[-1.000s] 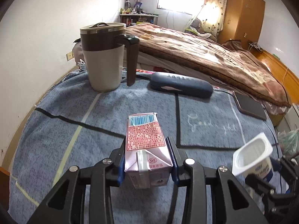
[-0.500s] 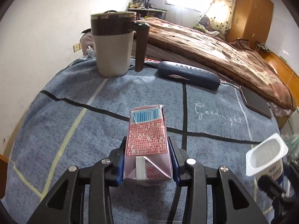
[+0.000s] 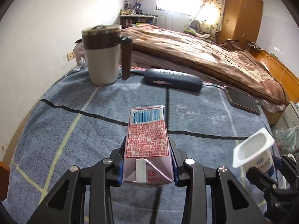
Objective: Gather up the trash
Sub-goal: 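Carry the yogurt tub and pink carton with both tools over the bin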
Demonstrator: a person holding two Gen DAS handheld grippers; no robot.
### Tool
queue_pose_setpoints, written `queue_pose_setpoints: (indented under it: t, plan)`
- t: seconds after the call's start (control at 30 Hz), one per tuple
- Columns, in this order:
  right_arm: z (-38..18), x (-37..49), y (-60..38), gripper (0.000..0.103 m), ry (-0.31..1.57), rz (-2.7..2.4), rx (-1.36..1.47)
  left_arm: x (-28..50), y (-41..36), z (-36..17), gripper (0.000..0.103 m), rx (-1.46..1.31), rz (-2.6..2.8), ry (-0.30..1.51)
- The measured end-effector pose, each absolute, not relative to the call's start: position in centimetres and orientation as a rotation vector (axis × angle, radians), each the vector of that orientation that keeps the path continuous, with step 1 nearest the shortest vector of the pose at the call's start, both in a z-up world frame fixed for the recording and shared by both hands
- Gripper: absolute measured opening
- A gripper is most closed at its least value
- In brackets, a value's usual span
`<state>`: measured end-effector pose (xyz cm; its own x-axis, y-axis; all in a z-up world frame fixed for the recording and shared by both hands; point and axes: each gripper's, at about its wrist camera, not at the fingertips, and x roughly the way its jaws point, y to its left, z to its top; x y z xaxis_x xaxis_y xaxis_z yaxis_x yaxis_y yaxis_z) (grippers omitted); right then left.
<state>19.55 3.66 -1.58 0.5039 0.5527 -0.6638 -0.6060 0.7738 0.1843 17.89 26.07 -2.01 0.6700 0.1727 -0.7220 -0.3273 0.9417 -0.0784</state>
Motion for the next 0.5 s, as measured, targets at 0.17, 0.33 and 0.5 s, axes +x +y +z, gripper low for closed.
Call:
queue_pose_setpoints:
  t: [0.17, 0.33, 0.5]
  plan:
    - [-0.6, 18.4, 2.2, 0.059, 0.75, 0.677, -0.051, 16.4, 23.9, -0.7, 0.039, -0.196, 0.243, 0.765]
    - [0.4, 16.9, 0.2, 0.059, 0.723, 0.649, -0.034, 14.6, 21.4, 0.5, 0.039, -0.174, 0.208, 0.738]
    - [1.2, 15.9, -1.4, 0.059, 0.702, 0.618, -0.025, 13.2, 19.1, 1.4, 0.039, -0.151, 0.176, 0.722]
